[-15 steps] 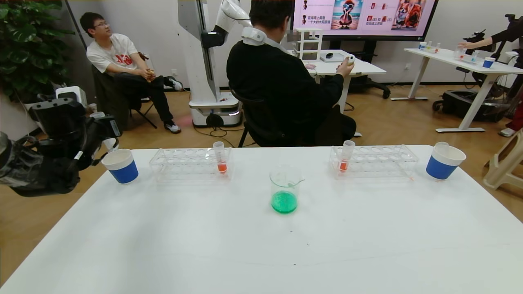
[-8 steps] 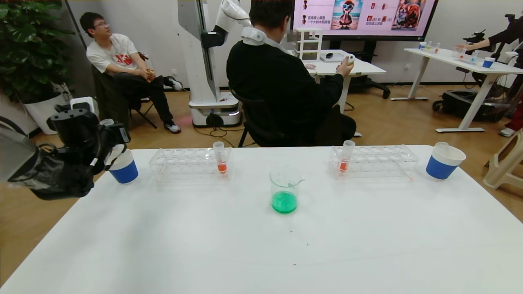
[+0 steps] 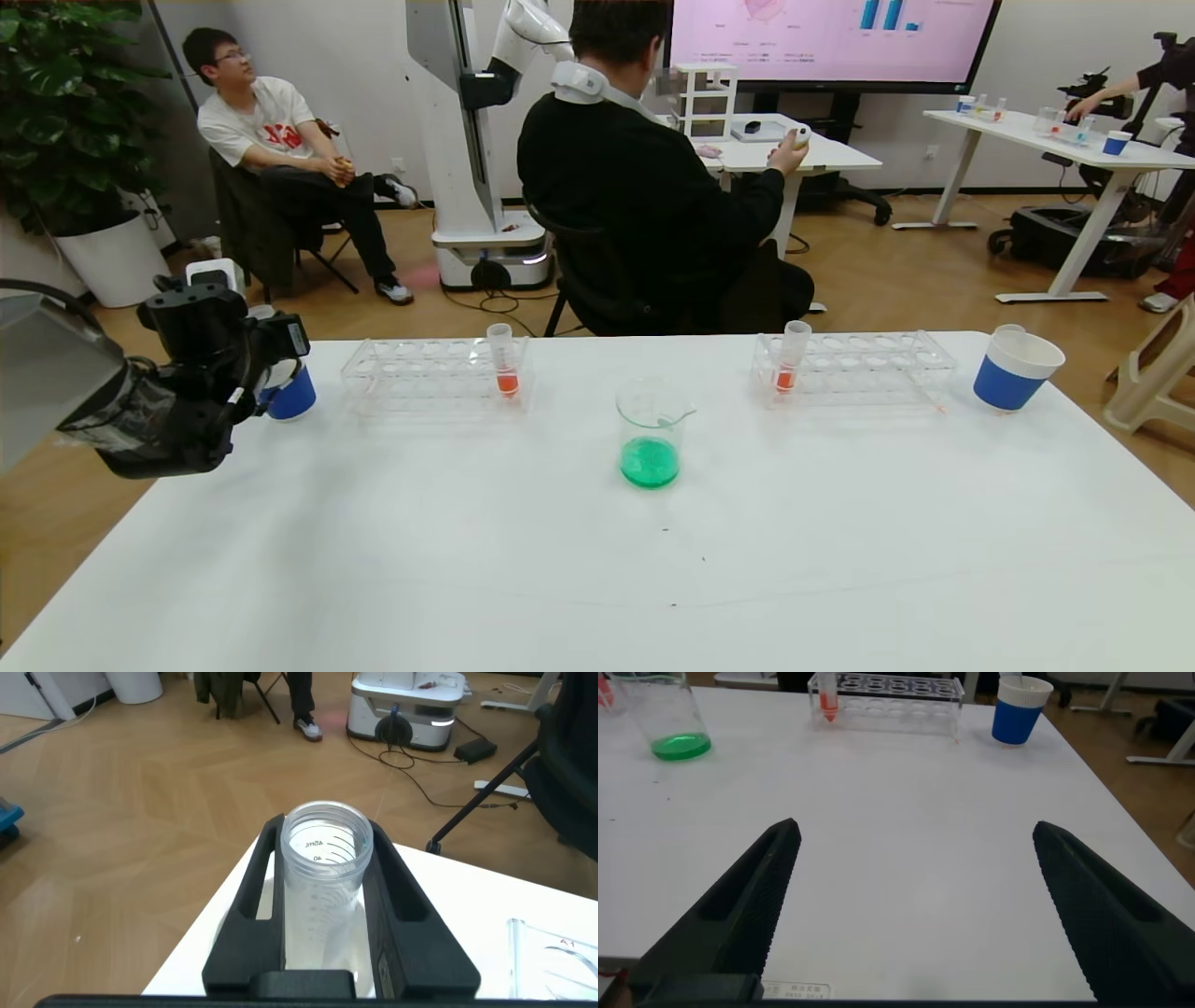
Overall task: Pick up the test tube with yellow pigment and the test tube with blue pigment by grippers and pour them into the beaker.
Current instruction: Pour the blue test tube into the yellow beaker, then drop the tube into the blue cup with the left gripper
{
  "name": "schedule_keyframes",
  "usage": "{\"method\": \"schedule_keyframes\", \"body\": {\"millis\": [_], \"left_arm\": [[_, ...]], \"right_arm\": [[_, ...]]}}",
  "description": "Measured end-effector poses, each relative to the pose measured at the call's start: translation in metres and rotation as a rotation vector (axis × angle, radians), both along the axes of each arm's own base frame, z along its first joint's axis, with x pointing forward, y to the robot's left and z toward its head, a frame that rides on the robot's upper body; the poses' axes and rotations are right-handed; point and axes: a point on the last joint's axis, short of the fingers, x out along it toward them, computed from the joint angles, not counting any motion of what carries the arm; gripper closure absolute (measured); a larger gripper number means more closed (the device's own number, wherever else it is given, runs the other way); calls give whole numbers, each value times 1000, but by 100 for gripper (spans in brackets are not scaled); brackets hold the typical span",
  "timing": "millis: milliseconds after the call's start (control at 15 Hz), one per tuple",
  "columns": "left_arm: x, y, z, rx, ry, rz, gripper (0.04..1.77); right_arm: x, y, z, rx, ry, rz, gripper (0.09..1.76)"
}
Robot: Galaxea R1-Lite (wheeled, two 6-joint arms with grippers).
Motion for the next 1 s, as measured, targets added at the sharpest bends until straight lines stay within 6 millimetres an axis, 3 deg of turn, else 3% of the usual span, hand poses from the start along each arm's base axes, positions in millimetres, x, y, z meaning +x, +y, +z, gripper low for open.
{"method": "schedule_keyframes", "body": {"millis": [467,533,667,733,800,1000], "left_arm": [[-1,-1,-4,-2,14,-3,127],[-1,-1,-5,-2,18,-2,111],[-2,-1,-5,4,20,-2,39],[-2,-1,-4,8,22,-2,16],[-2,-1,-4,9,18,-2,6],[-1,-1,0,14,0,-2,6]], "right_arm": [[0,0,0,0,0,0,11],[0,0,0,0,0,0,11],[0,0,0,0,0,0,11],[0,0,0,0,0,0,11],[0,0,0,0,0,0,11],[0,0,0,0,0,0,11]]}}
